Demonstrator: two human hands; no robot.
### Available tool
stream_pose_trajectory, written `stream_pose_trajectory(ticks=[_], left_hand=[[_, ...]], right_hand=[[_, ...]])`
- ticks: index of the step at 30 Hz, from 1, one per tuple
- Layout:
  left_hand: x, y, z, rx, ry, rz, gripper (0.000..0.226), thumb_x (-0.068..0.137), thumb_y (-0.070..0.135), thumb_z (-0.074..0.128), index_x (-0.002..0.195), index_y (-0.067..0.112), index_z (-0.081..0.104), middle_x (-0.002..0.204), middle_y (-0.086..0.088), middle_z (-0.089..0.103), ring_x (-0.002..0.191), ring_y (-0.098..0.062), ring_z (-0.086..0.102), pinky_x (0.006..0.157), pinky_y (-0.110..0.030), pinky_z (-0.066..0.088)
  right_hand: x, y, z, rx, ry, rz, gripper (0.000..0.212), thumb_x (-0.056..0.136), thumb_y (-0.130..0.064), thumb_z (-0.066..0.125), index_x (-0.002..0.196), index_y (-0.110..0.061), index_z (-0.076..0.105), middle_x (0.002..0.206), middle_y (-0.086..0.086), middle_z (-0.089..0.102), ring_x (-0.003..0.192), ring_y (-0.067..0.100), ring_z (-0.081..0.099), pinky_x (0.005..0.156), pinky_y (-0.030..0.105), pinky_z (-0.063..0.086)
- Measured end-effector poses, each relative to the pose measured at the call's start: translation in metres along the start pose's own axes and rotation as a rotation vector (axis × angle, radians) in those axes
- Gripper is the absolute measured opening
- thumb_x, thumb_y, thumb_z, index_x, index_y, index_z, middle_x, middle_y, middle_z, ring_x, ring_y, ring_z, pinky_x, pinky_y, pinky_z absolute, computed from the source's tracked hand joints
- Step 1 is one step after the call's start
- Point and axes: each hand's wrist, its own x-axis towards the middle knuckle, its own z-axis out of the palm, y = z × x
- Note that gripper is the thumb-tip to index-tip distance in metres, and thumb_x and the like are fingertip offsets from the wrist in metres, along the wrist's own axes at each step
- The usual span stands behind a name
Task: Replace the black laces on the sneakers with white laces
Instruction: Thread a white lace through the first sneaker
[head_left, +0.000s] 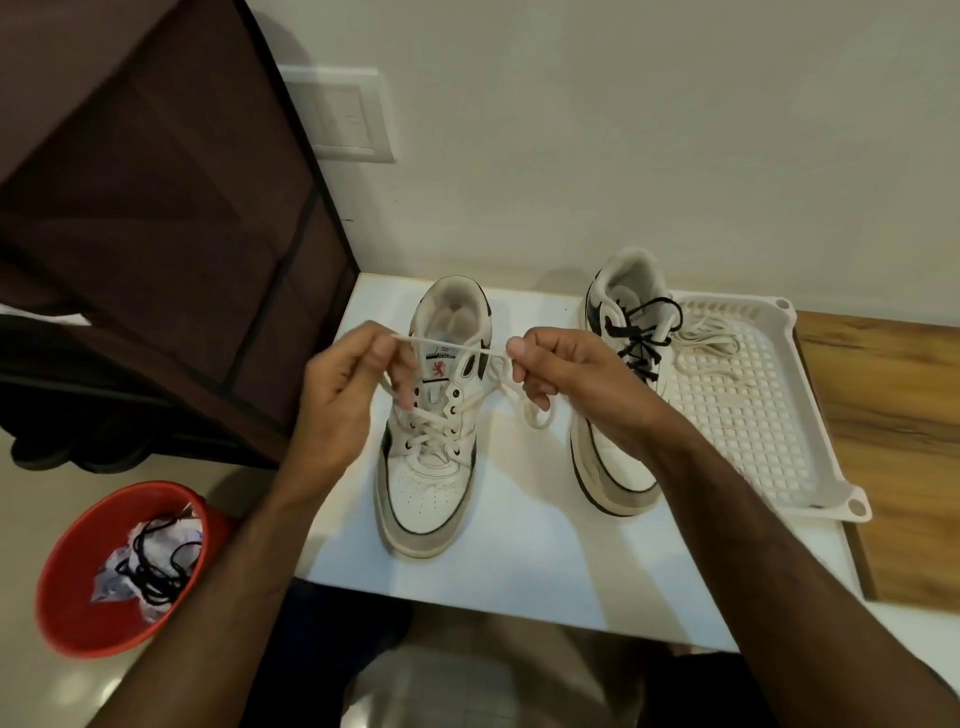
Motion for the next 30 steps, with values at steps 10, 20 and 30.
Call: stream_pose_trajectory(ticks=[10,20,30], left_hand=[[0.005,-0.023,-0.022,-0.197,0.535,-0.629,0.04,0.089,0.015,0.051,0.05,0.02,0.045,0.047,0.007,0.049,0.054,-0.01,0.044,0.062,-0.031,0.035],[0.001,-0.04,-0.032,0.016,0.276,-0.544,0.053,0.096,0.013,0.054,0.046,0.026,0.041,0.049,0.01,0.031,0.049,-0.009,0.027,0.054,-0.03,0.024],[-0.005,-0.01,-0.023,-0.835,-0.629,-0.352,0.059,0.096,0.054,0.056,0.113,0.0,0.073,0.106,-0.028,0.073,0.078,-0.037,0.075,0.069,-0.042,0.061]], right_hand=[[0.009,0.011,0.006,0.552,0.099,-0.061,0.027,0.098,-0.023,0.057,0.082,-0.003,0.064,0.09,0.005,0.068,0.094,0.019,0.065,0.088,0.034,0.05],[0.01,0.016,-0.007,1.053,0.411,-0.002,0.024,0.099,-0.033,0.061,0.083,-0.016,0.065,0.071,-0.003,0.057,0.069,0.01,0.06,0.071,0.024,0.051],[0.013,0.02,0.002,0.371,0.222,-0.023,0.028,0.102,-0.005,0.055,0.127,-0.011,0.067,0.097,0.006,0.074,0.053,0.007,0.037,0.055,0.016,0.037]])
